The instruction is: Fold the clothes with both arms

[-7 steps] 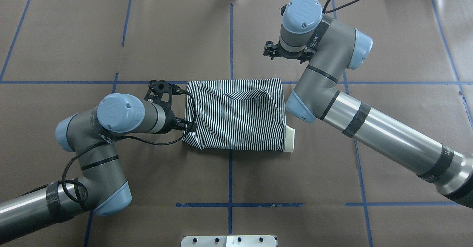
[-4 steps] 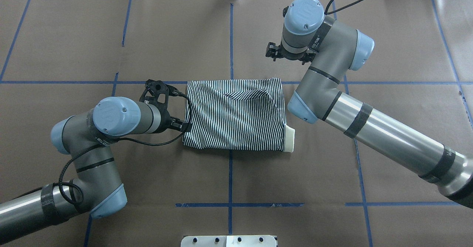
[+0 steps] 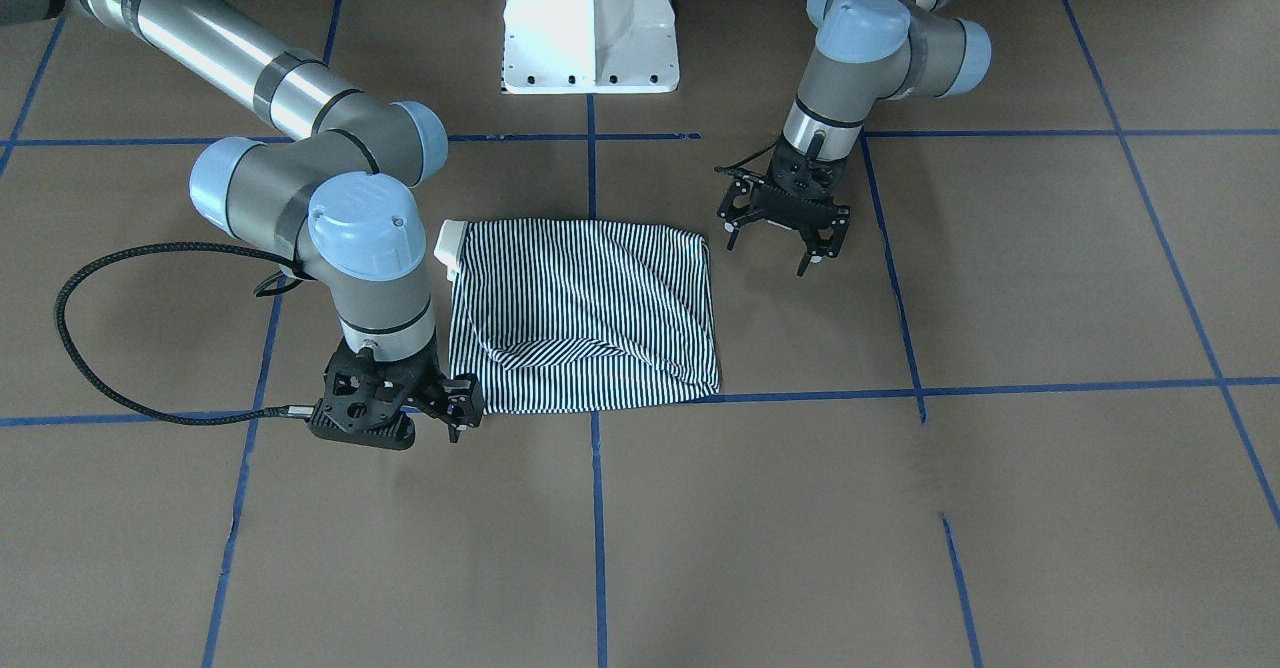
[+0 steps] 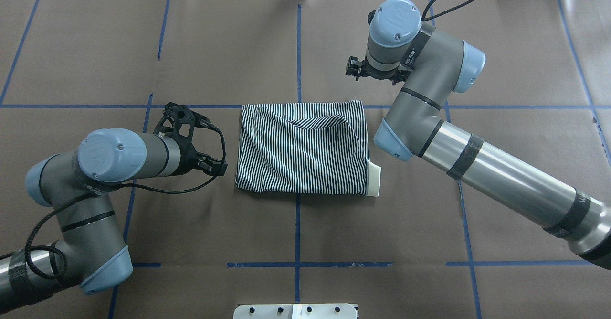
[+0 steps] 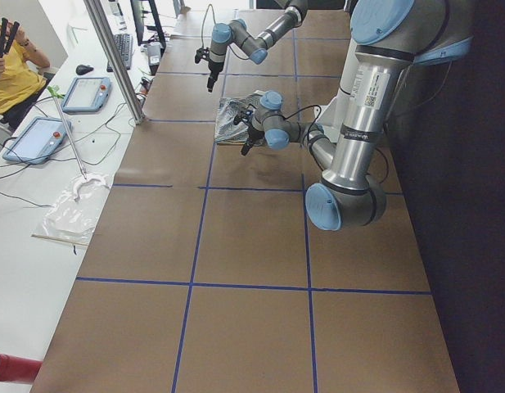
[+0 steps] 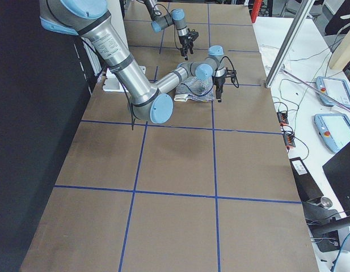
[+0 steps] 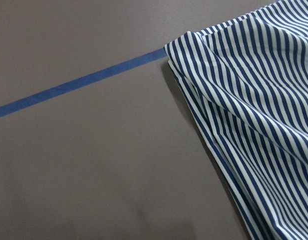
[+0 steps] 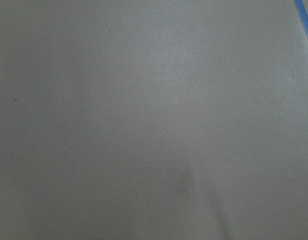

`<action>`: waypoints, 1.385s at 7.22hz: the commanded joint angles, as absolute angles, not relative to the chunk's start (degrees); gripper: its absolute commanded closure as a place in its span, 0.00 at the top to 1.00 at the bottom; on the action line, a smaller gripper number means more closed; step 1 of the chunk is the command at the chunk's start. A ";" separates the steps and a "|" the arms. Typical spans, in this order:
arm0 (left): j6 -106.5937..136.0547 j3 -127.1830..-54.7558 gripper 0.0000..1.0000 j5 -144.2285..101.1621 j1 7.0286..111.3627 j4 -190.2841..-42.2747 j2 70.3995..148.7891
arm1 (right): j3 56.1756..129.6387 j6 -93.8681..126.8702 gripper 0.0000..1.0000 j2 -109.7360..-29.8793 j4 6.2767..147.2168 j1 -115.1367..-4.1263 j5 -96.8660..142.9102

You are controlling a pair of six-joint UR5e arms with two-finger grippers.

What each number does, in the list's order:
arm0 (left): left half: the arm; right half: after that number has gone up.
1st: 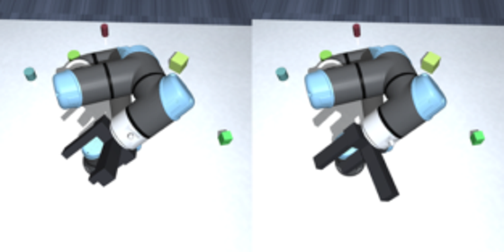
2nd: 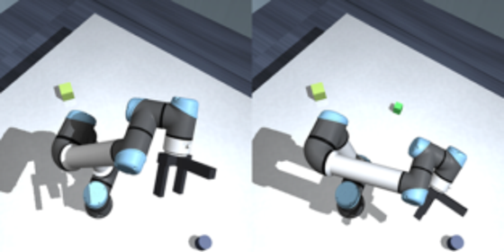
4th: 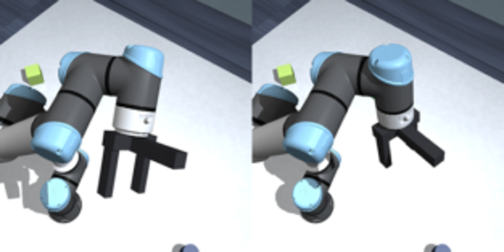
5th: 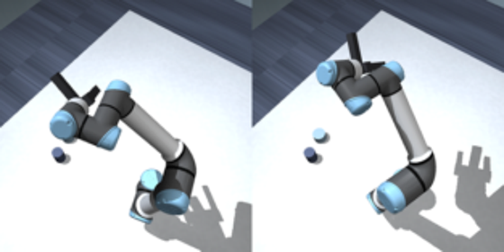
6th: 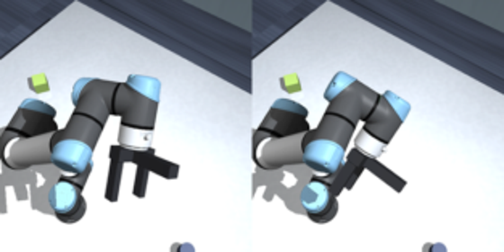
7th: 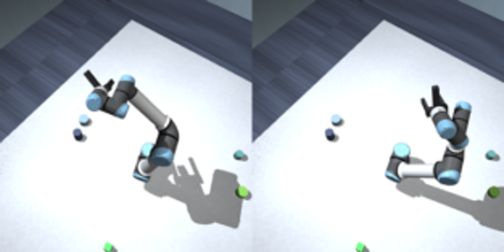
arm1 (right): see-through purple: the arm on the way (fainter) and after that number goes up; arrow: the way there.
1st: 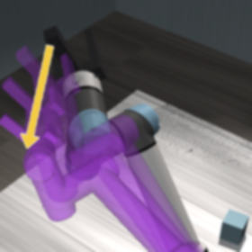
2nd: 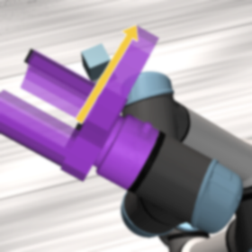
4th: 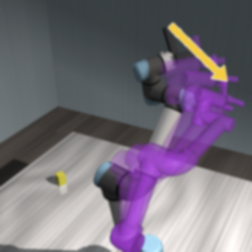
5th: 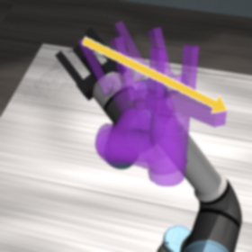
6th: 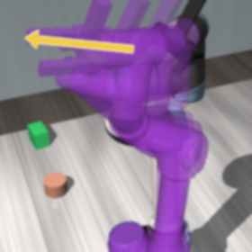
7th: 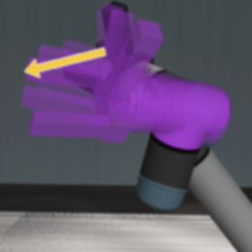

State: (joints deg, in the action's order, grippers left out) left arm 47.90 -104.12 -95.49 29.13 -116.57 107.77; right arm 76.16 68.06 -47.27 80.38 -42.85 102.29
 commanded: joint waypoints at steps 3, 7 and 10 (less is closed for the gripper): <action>29.95 -109.33 1.00 -103.15 43.81 -105.24 106.01 | 90.11 54.93 1.00 -61.36 82.52 -47.79 104.49; -5.33 -107.67 1.00 -117.75 69.81 -104.60 95.64 | 96.77 13.13 1.00 -85.90 80.78 -70.34 118.72; -5.10 -96.37 1.00 -128.81 73.81 -104.76 93.34 | 95.89 9.76 1.00 -95.26 80.42 -77.16 122.87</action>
State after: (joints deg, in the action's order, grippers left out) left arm -4.76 -101.33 -124.08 71.88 -104.64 93.85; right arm 96.21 11.14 -92.43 80.51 -75.15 121.92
